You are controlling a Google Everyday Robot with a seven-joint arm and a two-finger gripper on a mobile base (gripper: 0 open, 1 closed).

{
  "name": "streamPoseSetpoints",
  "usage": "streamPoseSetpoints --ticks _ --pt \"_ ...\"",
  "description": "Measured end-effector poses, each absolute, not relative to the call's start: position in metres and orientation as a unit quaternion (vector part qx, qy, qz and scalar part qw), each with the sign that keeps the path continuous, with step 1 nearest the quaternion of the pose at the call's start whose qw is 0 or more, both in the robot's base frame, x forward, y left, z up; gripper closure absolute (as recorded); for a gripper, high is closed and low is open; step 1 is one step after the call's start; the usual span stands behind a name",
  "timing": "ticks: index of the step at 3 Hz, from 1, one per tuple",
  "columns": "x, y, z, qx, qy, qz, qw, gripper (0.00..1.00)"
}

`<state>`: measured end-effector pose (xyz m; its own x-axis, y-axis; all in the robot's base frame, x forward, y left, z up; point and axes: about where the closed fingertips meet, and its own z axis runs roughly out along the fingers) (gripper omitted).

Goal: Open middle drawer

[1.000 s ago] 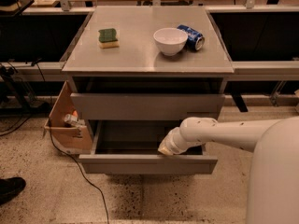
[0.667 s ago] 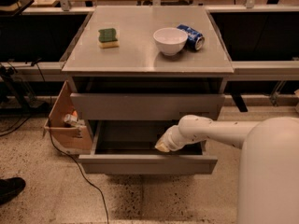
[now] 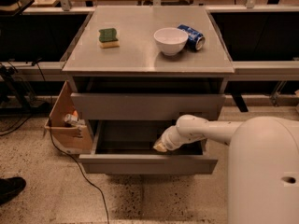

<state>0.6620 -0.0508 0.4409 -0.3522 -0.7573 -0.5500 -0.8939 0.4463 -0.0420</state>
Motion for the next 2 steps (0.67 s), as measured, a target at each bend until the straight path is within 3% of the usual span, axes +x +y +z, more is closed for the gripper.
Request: streamPoseSetpoints --ticks 2 --pt "0.624 -0.071 0.45 -0.483 0.831 0.135 0.241 1.0"
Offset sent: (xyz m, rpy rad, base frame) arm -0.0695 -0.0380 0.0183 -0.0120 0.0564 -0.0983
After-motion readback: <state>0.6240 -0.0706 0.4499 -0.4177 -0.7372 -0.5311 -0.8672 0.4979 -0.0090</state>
